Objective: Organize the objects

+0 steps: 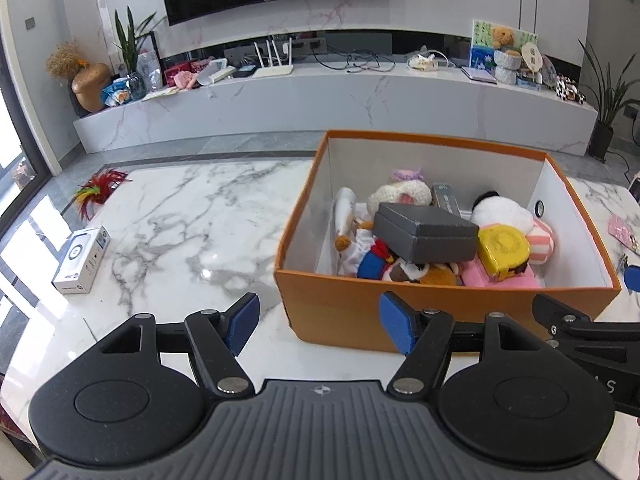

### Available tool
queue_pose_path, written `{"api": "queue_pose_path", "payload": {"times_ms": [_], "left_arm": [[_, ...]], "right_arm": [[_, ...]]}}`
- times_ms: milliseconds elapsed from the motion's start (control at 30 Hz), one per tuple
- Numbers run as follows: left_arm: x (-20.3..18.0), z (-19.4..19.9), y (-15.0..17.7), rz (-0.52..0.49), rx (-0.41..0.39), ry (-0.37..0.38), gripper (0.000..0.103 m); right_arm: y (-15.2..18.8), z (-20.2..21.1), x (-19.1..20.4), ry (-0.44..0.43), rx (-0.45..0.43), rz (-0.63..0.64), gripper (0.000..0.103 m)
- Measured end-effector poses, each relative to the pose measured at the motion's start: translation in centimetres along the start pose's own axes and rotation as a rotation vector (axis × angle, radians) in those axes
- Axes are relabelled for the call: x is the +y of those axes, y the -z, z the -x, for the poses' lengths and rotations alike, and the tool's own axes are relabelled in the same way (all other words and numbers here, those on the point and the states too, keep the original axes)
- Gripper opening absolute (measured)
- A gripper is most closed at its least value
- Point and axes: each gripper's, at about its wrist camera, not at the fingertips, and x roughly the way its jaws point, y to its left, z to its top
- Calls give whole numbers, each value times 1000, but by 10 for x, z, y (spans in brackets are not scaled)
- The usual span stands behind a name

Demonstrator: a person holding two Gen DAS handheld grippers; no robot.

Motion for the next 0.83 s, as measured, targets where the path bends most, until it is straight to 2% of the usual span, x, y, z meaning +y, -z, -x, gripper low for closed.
{"api": "queue_pose_path", "payload": {"times_ms": [600, 733, 833], "left_arm": [[-6, -3, 5, -21, 15, 37, 80], [-8, -4, 5, -32, 8, 34, 87], [-9, -4, 5, -40, 2, 32, 87]], "right_arm": [[3, -2, 2, 3, 11, 23, 97], [4, -2, 2, 5, 14, 24, 97], [4, -3, 2, 5, 15, 28, 98]]}}
